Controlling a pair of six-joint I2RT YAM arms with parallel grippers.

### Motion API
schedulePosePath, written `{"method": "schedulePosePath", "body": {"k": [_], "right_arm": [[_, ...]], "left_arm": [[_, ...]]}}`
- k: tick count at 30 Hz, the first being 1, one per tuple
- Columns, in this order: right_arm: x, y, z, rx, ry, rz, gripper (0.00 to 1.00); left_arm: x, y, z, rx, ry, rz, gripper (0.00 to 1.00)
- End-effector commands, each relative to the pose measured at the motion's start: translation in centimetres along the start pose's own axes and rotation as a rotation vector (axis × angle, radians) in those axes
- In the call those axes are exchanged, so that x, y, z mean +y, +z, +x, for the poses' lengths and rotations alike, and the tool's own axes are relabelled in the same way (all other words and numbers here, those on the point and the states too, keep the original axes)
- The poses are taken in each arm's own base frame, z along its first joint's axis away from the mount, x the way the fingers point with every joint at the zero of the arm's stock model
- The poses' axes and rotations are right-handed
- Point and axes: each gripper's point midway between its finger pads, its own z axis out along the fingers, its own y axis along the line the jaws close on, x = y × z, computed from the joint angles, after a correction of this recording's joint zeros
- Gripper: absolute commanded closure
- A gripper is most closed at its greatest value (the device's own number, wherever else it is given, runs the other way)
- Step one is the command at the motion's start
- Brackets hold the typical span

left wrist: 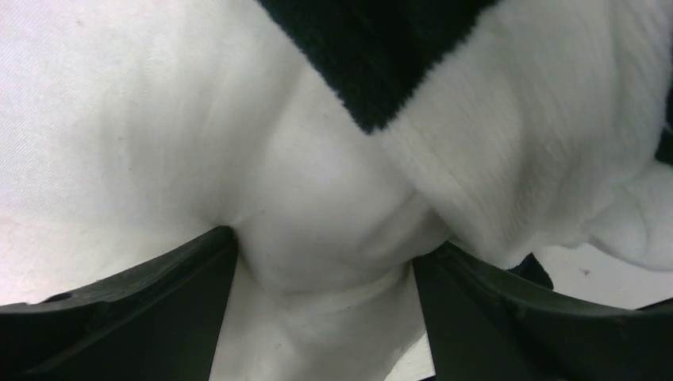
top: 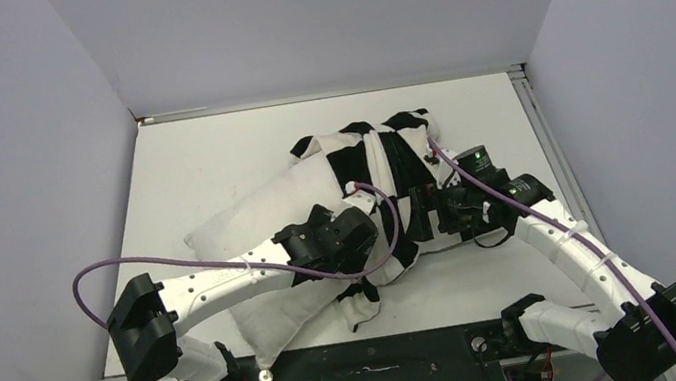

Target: Remove the pillowcase from the pillow

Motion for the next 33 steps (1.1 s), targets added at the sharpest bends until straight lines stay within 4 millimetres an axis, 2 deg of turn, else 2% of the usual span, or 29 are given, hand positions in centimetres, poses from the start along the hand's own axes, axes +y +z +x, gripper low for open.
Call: {"method": "schedulePosePath", "body": {"k": [1,5,8,10,16,20,23,25,30,31,33], "right_arm": [[0.9,0.4,1.1,0.014,-0.004,-0.057,0.1],[-1.3,1.4,0.8,-0.011,0.058,0.062,0.1],[-2.4,2.6,0.4,-0.047,0.102,0.106,0.1],[-2.9,3.5,0.4,-0.064,0.121,0.116,0.1],[-3.8,6.1,0.4,-0.073,0.163,0.124,0.07],[-4.1,7.5,-0.5,-0.102,0.187,0.12,0.0],[-4.1,8.3,-1.5,-0.117,0.191,0.113,0.15],[-4.1,8.6,-2.2,-0.125,0.183,0.115,0.42],[-4.0,8.7,-4.3,-0.145,0.159,0.122,0.85],[-4.0,8.5,-4.8,-0.152,0.154,0.129,0.93],[-4.3,8.2,-5.7,-0.161,0.142,0.149,0.95]], "left_arm": [[0.1,1.4,0.2,0.022,-0.093,0.031,0.29],[0.2,1.0,-1.1,-0.015,-0.124,0.055,0.7],[0.5,0.6,-1.5,-0.025,-0.142,0.073,0.9],[0.6,0.2,-1.9,-0.037,-0.156,0.092,1.0],[0.8,-1.1,-3.0,-0.072,-0.194,0.148,1.0],[1.0,-2.0,-3.9,-0.1,-0.22,0.18,1.0],[1.7,-2.4,-4.3,-0.115,-0.241,0.19,1.0],[2.4,-2.6,-4.4,-0.121,-0.251,0.178,1.0],[5.3,-2.5,-3.4,-0.111,-0.281,0.115,1.0],[5.8,-2.6,-3.2,-0.112,-0.288,0.108,1.0],[6.9,-2.8,-3.0,-0.119,-0.304,0.092,1.0]]}}
